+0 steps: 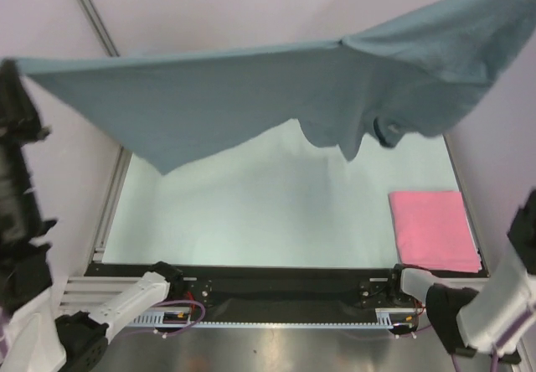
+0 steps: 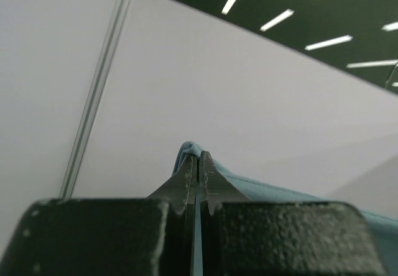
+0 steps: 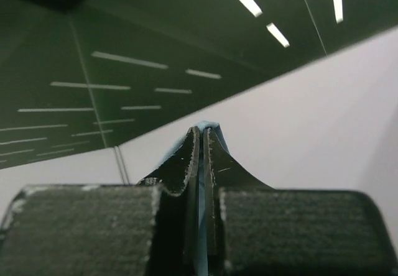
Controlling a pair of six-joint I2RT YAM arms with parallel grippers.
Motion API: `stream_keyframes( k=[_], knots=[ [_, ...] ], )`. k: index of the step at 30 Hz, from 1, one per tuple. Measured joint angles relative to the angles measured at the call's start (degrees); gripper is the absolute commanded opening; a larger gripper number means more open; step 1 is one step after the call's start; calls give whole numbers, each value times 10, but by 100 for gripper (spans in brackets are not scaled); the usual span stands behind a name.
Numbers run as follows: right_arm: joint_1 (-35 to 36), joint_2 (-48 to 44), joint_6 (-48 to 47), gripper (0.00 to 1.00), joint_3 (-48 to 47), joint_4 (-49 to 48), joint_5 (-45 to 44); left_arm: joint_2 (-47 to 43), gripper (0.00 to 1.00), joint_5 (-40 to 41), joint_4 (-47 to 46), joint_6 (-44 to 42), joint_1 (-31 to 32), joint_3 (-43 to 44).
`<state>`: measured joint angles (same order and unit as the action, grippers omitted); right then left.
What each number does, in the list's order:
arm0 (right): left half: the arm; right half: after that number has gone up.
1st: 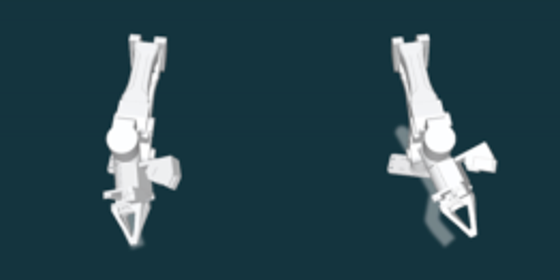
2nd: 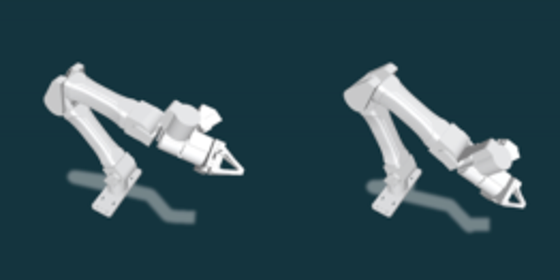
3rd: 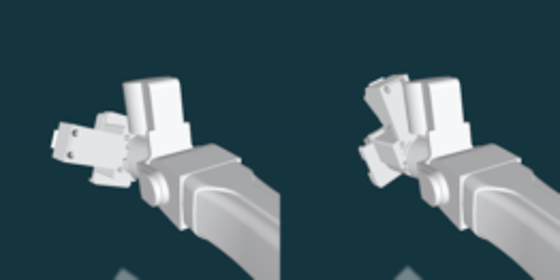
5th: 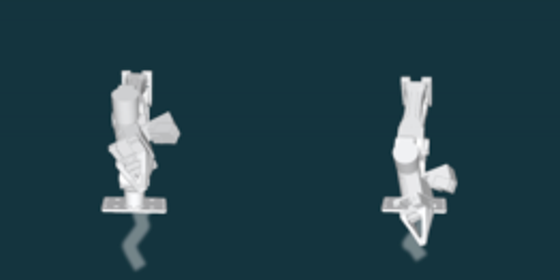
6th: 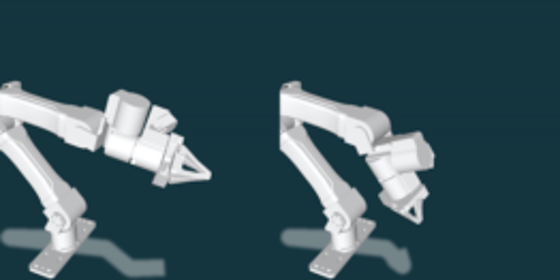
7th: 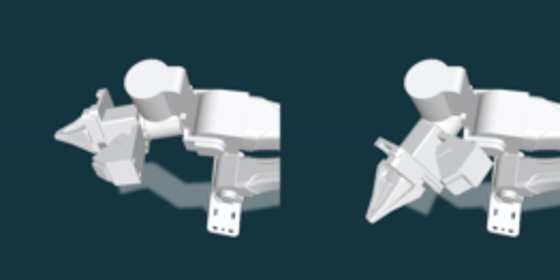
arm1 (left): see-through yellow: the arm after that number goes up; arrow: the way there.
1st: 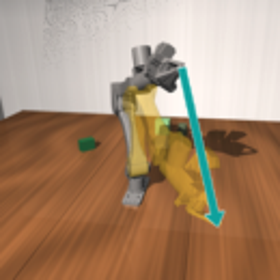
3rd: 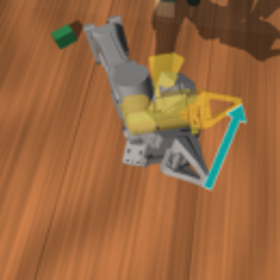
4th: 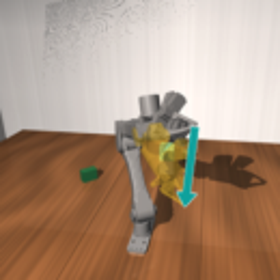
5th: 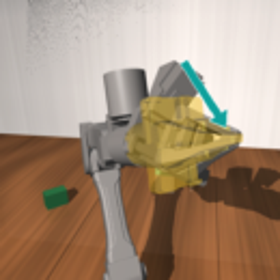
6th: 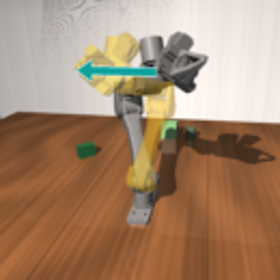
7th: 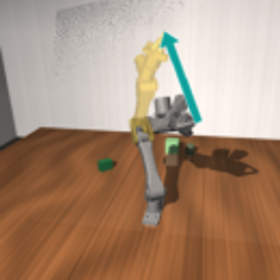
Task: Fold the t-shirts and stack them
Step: Flatten the tshirt out
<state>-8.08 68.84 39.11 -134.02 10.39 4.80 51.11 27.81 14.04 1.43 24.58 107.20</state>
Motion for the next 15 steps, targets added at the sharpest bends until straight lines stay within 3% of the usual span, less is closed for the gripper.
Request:
stream_keyframes(
  k=[9, 15],
  knots=[
    [-2, -76, -19, 0, -29, -10, 0, -62, 0, -5, 5, 12, 14, 15],
    [-2, -78, -23, 0, 122, -20, 7, -47, 0, -3, 12, 11, 14, -71]
  ],
)
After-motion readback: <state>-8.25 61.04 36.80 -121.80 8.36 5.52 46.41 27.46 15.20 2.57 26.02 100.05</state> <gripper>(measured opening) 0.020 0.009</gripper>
